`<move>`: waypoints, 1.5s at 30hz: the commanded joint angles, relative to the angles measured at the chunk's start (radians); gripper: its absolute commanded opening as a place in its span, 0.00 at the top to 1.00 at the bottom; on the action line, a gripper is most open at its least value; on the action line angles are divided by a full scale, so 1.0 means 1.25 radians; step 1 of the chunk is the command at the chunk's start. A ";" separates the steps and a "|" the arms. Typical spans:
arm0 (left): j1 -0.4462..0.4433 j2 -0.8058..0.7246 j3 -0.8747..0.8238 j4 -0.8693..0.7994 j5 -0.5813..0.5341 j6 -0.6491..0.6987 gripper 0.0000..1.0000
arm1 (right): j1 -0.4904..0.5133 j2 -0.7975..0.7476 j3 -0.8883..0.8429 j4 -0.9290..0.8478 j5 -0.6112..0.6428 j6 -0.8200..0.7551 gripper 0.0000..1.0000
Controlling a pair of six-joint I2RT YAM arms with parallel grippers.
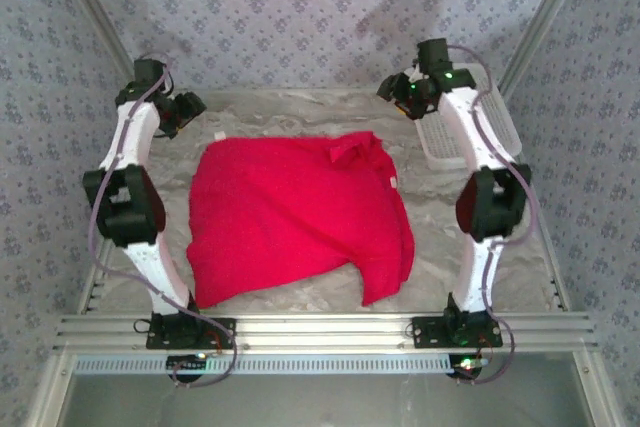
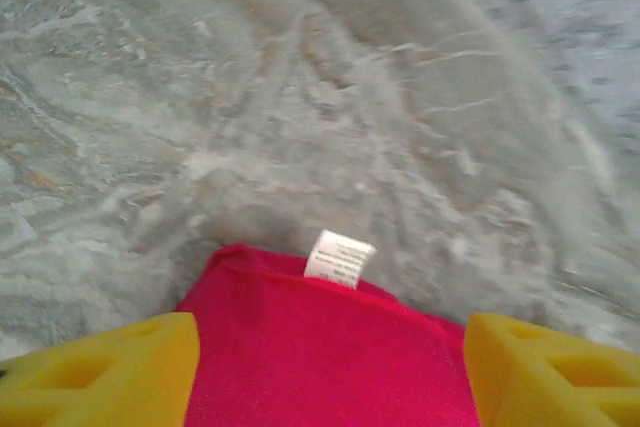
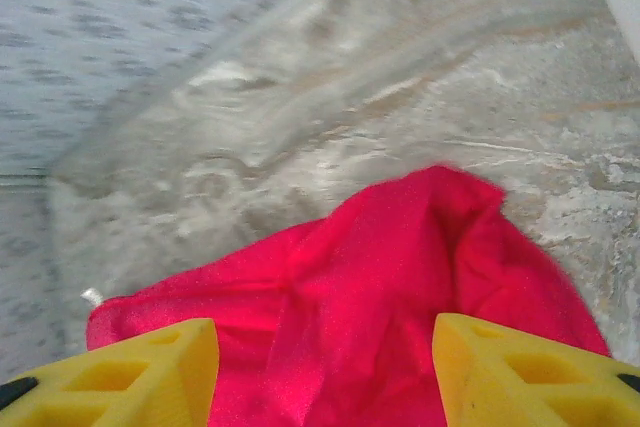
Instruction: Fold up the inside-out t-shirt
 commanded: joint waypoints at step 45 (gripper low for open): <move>-0.101 -0.347 -0.732 0.292 0.117 -0.071 0.39 | 0.113 0.392 0.478 0.268 0.090 0.017 0.69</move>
